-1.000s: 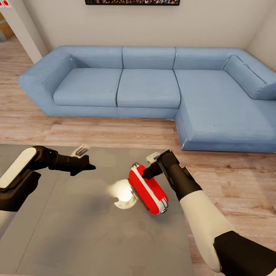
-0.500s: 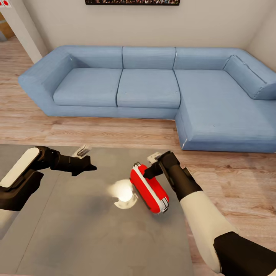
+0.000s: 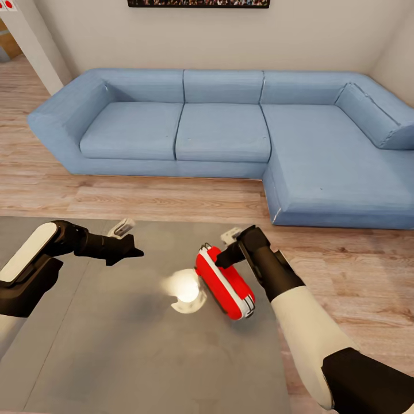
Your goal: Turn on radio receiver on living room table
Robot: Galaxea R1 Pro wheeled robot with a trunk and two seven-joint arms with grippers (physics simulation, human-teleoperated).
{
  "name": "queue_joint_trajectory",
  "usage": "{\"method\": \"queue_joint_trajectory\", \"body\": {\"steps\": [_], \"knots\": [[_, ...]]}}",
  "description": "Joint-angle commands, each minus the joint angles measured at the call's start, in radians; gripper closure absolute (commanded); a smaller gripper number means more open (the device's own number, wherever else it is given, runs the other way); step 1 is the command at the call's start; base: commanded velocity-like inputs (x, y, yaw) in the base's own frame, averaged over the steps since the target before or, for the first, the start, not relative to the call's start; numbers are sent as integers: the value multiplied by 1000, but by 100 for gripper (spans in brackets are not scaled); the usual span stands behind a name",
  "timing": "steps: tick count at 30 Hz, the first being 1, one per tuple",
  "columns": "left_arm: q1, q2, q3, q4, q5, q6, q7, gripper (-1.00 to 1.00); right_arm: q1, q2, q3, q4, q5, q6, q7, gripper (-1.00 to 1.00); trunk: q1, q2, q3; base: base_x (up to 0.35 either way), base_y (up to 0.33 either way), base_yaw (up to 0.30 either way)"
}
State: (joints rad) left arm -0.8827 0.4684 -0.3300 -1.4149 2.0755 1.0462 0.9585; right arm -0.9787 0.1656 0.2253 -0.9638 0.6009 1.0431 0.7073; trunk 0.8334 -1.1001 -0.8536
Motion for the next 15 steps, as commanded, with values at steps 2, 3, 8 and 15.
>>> {"method": "queue_joint_trajectory", "body": {"steps": [2, 3, 8, 15], "knots": [[-1, 0, 0, 0, 0, 0, 0, 100, 0, 0, -2, -12, -6, 4, -10, 100, 0, 0, 0, 0, 0, 0], [0, 0, -1, 0, 0, 0, 0, 100, 0, 0, -3, -17, -6, 4, -16, 100, 0, 0, 0, 0, 0, 0], [-1, -1, 1, 1, -1, 0, 0, 100, 0, 1, -10, -46, -8, 4, -44, 100, 0, 0, 0, 0, 0, 0], [0, 0, 2, 1, -2, 0, 2, 100, 0, 4, -13, -153, -12, 4, -174, 100, 0, 0, 0, 0, 0, 0]]}}
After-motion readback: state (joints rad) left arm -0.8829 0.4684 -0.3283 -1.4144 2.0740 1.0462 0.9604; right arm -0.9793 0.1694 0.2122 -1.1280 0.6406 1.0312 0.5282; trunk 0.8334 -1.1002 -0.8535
